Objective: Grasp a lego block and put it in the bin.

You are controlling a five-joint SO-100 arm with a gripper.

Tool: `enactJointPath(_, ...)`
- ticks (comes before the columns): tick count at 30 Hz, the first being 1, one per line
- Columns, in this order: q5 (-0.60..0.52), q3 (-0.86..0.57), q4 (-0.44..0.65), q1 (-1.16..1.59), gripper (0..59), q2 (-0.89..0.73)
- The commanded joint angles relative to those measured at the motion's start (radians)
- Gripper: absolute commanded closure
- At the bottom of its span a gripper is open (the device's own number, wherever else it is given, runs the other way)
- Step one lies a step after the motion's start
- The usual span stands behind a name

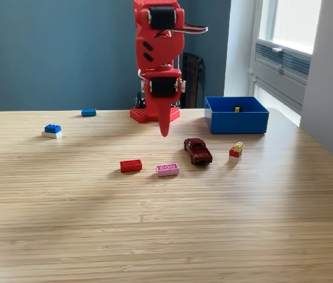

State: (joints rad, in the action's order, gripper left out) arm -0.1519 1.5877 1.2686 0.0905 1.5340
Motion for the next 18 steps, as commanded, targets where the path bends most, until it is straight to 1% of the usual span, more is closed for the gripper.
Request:
enactJointPath(1,0.026,-0.032,0.044,0.114,48.2,0.012)
enactJointPath(3,0.063,-0.054,0.066,0.152,43.4,0.012)
enactJointPath(6,0.112,-0.092,0.095,0.21,38.6,0.012)
enactJointPath(10,0.147,-0.155,0.101,0.267,31.9,0.012)
enactJointPath(15,0.183,-0.236,0.098,0.344,27.6,0.012)
enactJointPath(18,0.207,-0.258,0.095,0.388,26.8,0.011)
